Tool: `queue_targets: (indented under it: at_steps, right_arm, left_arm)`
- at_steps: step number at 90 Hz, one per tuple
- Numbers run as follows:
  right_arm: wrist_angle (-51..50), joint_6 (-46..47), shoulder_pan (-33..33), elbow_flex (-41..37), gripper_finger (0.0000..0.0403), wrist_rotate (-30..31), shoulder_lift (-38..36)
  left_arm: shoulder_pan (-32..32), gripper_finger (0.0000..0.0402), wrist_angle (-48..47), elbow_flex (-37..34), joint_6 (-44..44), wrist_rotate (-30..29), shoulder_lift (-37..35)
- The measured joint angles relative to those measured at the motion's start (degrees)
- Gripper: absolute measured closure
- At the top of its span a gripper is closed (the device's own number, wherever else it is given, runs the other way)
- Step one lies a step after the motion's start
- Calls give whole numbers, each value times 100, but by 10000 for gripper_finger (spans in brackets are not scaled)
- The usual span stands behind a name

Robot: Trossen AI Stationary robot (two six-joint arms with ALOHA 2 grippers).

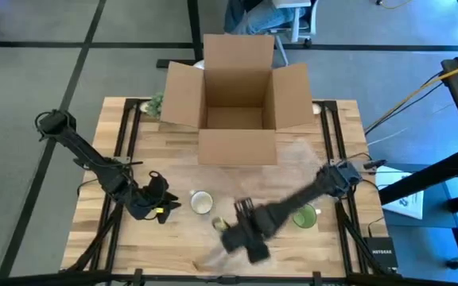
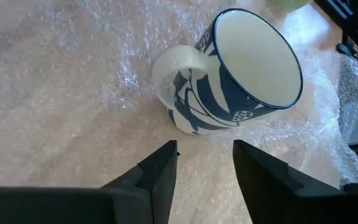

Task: Wrap mug
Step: Wrap the white mug with bubble wrap

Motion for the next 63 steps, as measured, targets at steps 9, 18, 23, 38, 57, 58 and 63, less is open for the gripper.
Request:
queue_targets:
  at_steps: [9, 18, 23, 38, 57, 58, 63]
  right_arm:
    - [172, 427, 446, -406, 188, 91, 1]
    - [724, 835, 743, -853, 193, -135, -27]
    - [1020, 1014, 834, -1101, 196, -162, -95]
    - [1930, 1226, 1131, -1748, 206, 121, -355]
    - [2700, 1360, 1418, -2433, 209, 151, -331]
    - [2731, 1364, 1424, -2468, 209, 155, -331]
    - [2839, 1378, 1458, -2625, 210, 328, -330]
  left_arm:
    - [0, 261, 0, 0, 89, 2, 0]
    - [0, 261, -9, 0, 194, 0, 0]
    - [13, 261, -9, 0, 262, 0, 0]
    - [15, 261, -1, 0, 270, 0, 0]
    - [4, 261, 0, 0, 156, -1, 0]
    - [4, 261, 0, 0, 152, -4, 0]
    - [4, 261, 0, 0, 134, -47, 0]
